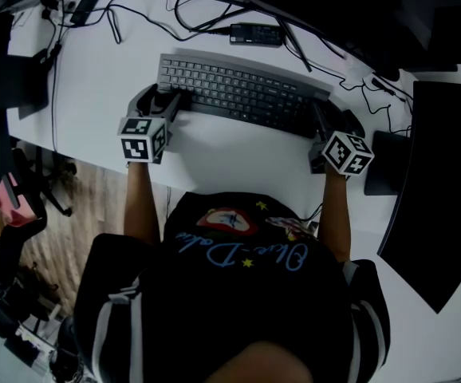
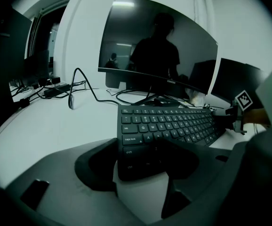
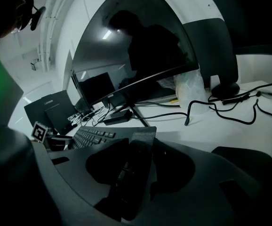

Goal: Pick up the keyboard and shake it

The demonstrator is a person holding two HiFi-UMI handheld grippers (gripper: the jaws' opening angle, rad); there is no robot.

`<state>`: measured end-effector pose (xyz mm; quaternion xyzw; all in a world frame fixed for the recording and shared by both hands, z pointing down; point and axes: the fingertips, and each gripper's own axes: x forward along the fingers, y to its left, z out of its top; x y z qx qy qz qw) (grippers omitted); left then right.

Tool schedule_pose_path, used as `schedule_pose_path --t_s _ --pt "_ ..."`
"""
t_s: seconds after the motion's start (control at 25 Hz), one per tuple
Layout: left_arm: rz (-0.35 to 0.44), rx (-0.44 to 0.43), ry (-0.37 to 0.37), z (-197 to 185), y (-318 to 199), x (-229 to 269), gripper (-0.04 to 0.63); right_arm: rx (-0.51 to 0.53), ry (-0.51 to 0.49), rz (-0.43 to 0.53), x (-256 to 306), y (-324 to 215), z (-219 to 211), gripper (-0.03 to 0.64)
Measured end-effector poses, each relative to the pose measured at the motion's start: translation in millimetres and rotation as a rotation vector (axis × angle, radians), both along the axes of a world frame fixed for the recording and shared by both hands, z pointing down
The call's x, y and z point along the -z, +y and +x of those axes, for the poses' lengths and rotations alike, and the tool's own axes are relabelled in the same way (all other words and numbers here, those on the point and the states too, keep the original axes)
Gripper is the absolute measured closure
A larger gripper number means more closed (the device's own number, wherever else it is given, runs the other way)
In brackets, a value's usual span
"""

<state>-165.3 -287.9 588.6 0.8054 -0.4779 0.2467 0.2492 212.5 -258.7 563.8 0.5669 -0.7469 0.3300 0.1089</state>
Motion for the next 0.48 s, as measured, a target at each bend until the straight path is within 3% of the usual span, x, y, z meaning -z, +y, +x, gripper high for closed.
schedule_pose_path --t_s 0.48 --pt "-0.044 -0.004 -0.003 0.5 -0.4 -4.0 0.345 -0.019 0.049 -0.102 -13.8 -2.7 0.6 0.471"
